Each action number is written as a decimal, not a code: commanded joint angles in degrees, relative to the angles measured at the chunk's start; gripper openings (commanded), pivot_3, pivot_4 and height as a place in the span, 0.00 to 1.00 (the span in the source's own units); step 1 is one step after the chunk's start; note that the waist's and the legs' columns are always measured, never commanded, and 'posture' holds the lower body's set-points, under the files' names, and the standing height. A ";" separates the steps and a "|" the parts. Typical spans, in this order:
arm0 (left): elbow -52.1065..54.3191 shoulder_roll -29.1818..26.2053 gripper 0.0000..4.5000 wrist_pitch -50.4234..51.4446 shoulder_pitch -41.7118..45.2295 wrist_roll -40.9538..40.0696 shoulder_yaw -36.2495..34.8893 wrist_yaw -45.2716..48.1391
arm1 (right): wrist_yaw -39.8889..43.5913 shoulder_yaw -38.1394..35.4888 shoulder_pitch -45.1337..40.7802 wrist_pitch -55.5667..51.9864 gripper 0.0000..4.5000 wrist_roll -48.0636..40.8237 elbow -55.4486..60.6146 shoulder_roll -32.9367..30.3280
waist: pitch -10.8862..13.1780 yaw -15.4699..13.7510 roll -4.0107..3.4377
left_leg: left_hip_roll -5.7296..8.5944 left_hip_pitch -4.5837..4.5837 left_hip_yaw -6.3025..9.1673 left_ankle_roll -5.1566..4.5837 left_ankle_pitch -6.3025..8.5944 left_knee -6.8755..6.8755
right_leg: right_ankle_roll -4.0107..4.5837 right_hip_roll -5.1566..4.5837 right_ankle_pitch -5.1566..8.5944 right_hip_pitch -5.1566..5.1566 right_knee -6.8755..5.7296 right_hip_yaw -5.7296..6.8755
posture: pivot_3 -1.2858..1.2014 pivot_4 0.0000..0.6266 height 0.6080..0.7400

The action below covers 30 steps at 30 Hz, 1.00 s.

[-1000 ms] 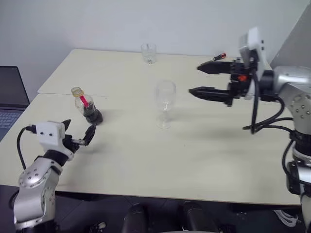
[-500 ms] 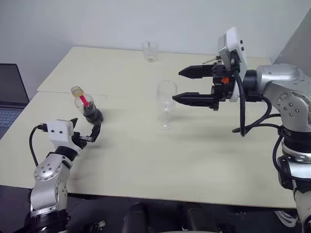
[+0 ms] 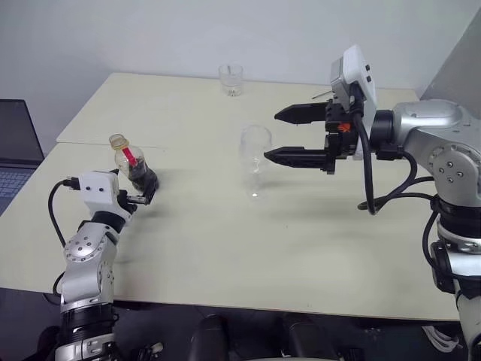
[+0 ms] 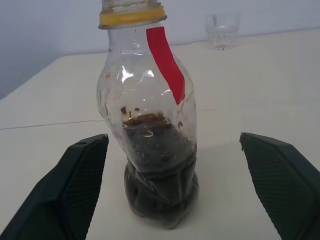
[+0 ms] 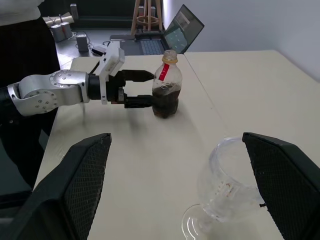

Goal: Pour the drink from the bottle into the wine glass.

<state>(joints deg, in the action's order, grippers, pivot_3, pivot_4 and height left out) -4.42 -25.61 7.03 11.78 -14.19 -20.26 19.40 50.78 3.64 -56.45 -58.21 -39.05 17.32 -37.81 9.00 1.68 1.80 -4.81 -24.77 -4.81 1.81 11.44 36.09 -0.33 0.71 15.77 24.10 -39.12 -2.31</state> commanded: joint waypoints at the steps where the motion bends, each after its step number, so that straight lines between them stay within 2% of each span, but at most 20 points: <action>1: -0.77 -0.22 1.00 -1.91 2.16 1.00 0.63 -0.75 | -0.68 -0.57 -1.73 -0.15 1.00 -0.06 1.92 -0.78 | 0.00 0.00 0.00 | 0.00 0.00 0.00 0.00 0.00 0.00 | 0.00 0.00 0.00 0.00 0.00 0.00 | 0.52 0.24 1.00; 11: -9.40 0.10 1.00 -5.26 8.11 1.96 1.68 -1.85 | -0.97 -0.41 -1.06 0.85 1.00 1.14 1.47 -0.89 | 0.00 0.01 0.00 | 0.02 0.00 -0.02 0.00 0.00 0.02 | -0.01 0.00 -0.01 -0.01 -0.01 0.00 | 0.52 0.24 1.00; 21: -24.42 -0.10 1.00 -12.36 13.98 2.26 2.08 -0.89 | -0.99 -0.26 -0.79 0.65 1.00 2.05 1.82 -1.15 | 0.00 -0.02 0.00 | 0.03 -0.01 -0.05 0.00 0.00 0.01 | -0.01 0.00 -0.01 -0.01 -0.01 0.07 | 0.52 0.24 1.00; 30: -30.65 0.36 1.00 -16.40 17.06 2.41 2.93 -0.91 | -1.59 0.19 -0.68 0.12 1.00 2.52 2.46 -2.51 | 0.00 0.02 0.00 | 0.02 -0.02 -0.08 0.00 0.00 0.01 | -0.01 0.00 -0.01 -0.01 -0.01 0.06 | 0.52 0.24 1.00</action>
<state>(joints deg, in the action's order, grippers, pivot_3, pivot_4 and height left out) -35.16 -24.97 -7.77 27.80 -12.08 -17.14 18.34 49.63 4.50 -56.53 -58.21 -36.97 17.86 -39.73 9.00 1.70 1.80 -4.79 -24.78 -4.89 1.81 11.44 36.10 -0.34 0.71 15.77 24.10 -39.13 -2.25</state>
